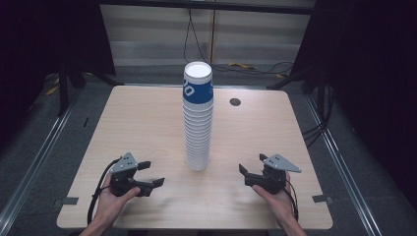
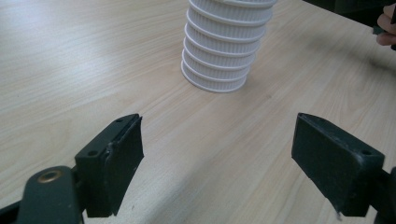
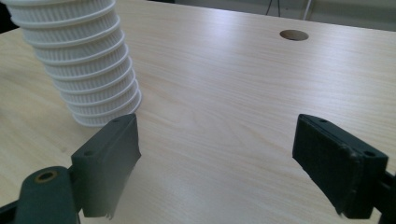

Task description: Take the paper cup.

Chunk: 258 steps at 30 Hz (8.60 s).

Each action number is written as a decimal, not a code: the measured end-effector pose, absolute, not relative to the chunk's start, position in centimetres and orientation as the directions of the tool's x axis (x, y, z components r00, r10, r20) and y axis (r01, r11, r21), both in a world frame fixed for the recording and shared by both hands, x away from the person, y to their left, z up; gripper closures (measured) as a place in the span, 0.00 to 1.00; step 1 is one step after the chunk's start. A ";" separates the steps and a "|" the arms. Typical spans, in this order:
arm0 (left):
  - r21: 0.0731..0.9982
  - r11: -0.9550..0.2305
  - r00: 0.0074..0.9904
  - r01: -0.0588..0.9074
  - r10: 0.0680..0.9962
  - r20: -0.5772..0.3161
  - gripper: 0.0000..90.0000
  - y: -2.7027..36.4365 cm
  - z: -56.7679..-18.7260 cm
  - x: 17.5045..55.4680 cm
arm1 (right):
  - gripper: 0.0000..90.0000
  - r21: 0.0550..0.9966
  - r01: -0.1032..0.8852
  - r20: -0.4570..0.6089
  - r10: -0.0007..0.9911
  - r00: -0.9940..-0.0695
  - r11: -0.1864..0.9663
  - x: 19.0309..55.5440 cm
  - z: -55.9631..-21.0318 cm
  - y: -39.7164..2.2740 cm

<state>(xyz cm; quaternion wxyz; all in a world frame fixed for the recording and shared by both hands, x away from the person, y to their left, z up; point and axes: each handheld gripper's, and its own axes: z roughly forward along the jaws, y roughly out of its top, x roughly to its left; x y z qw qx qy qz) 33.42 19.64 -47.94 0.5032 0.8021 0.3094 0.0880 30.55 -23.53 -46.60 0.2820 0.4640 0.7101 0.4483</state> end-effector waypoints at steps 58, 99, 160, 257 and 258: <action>0.851 -0.314 0.820 0.420 0.534 -0.207 0.18 19.2 -48.4 33.0 | 0.20 0.936 0.289 0.047 0.743 -0.668 0.201 33.9 -33.9 -19.9; 0.842 -0.338 0.835 0.420 0.507 -0.213 0.18 19.1 -48.4 32.8 | 0.15 0.961 0.202 0.051 0.597 -0.801 0.189 38.5 -25.5 -15.6; 0.862 -0.326 0.842 0.389 0.505 -0.189 0.22 19.4 -48.2 32.6 | 0.27 0.969 0.161 0.033 0.550 -0.834 0.185 40.9 -23.0 -12.1; 0.865 -0.297 0.822 0.405 0.532 -0.202 0.21 19.3 -48.2 33.2 | 0.31 0.988 0.155 0.101 0.678 -0.728 0.019 36.4 -23.5 -21.6; 0.865 -0.294 0.823 0.406 0.530 -0.206 0.21 19.3 -48.2 33.2 | 0.31 0.986 0.162 0.101 0.679 -0.727 0.027 36.3 -23.9 -21.7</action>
